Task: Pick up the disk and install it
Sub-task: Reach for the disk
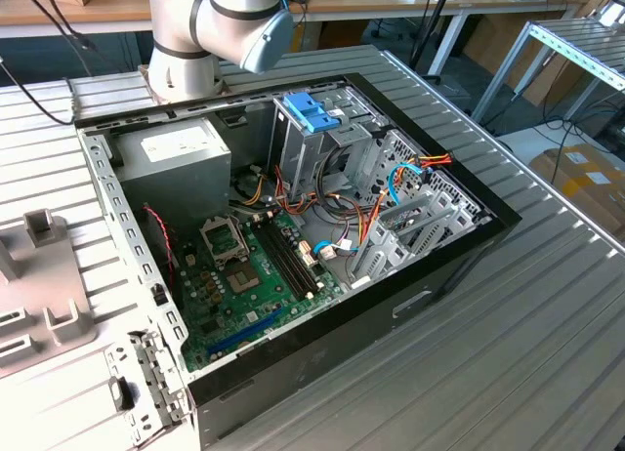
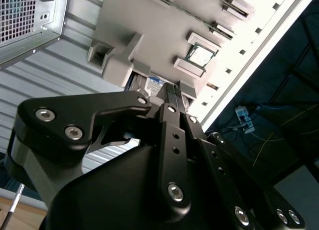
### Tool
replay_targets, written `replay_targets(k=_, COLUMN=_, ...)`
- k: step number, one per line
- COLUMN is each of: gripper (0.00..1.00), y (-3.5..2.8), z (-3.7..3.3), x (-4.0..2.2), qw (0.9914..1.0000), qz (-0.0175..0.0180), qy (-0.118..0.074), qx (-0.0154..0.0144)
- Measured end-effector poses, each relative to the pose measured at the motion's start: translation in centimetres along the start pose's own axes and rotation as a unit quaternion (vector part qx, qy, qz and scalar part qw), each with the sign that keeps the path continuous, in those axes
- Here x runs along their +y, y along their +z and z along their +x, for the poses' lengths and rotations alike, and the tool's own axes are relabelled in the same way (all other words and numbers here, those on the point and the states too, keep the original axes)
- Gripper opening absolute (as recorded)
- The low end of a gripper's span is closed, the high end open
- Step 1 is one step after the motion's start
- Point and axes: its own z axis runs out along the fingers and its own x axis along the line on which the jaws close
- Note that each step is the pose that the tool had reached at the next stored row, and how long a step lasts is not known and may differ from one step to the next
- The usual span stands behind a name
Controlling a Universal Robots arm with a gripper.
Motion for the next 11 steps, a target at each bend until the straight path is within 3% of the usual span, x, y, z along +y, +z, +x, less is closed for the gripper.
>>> replay_targets(k=8, gripper=0.11, y=0.19, z=0.53, x=1.05, qw=1.0, qz=0.0, qy=0.0, qx=0.0)
replay_targets(k=11, gripper=0.11, y=0.23, z=0.58, x=1.14, qw=1.0, qz=0.0, qy=0.0, qx=0.0)
